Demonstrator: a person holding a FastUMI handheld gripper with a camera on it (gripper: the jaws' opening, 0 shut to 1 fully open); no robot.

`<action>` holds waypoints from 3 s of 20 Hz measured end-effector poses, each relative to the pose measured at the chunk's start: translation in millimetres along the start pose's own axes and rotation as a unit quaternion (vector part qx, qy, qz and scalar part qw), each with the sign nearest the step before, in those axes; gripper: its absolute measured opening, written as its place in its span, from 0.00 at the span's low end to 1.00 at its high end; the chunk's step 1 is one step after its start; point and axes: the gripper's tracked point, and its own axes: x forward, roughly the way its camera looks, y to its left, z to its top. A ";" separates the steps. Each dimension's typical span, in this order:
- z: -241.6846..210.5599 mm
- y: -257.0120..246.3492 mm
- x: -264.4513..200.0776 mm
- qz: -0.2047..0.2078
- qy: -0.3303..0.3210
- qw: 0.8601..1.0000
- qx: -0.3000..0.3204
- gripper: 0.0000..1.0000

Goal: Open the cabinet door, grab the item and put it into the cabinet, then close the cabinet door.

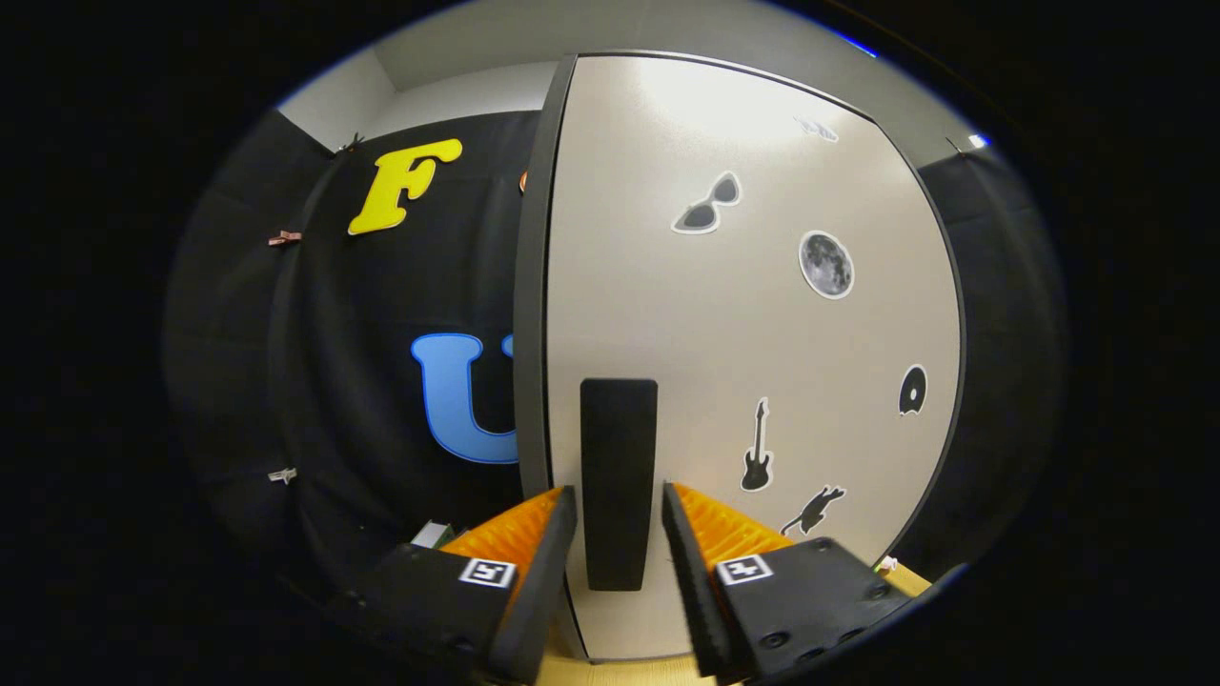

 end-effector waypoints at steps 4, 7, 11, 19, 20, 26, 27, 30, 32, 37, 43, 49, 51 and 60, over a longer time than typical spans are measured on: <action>0.6 0.2 -2.3 -0.004 -0.004 1.000 -0.005 0.34; -1.3 -1.1 -4.2 0.000 0.007 1.000 -0.013 0.16; 0.8 -2.1 -18.4 0.014 0.010 1.000 -0.007 0.16; 3.8 -24.9 -86.0 0.032 0.021 0.999 0.008 0.16; 3.9 -29.0 -94.3 0.035 0.023 0.999 0.010 0.16; 6.3 -50.1 -125.1 0.043 0.027 0.999 -0.001 0.16; 6.9 -51.6 -127.8 0.046 0.028 0.999 0.001 0.16; 7.1 -59.0 -137.7 0.055 0.029 0.998 0.003 0.16; 7.8 -67.5 -147.4 0.068 0.027 0.997 0.006 0.16; 10.0 -80.9 -170.3 0.135 0.034 0.990 0.001 0.16; 9.4 -100.8 -187.6 0.194 0.030 0.980 0.010 0.16; 9.6 -121.6 -198.3 0.217 0.031 0.975 0.017 0.16; 10.4 -130.6 -201.4 0.212 0.027 0.977 0.019 0.16; 14.3 -174.0 -203.6 0.120 0.007 0.993 0.007 0.15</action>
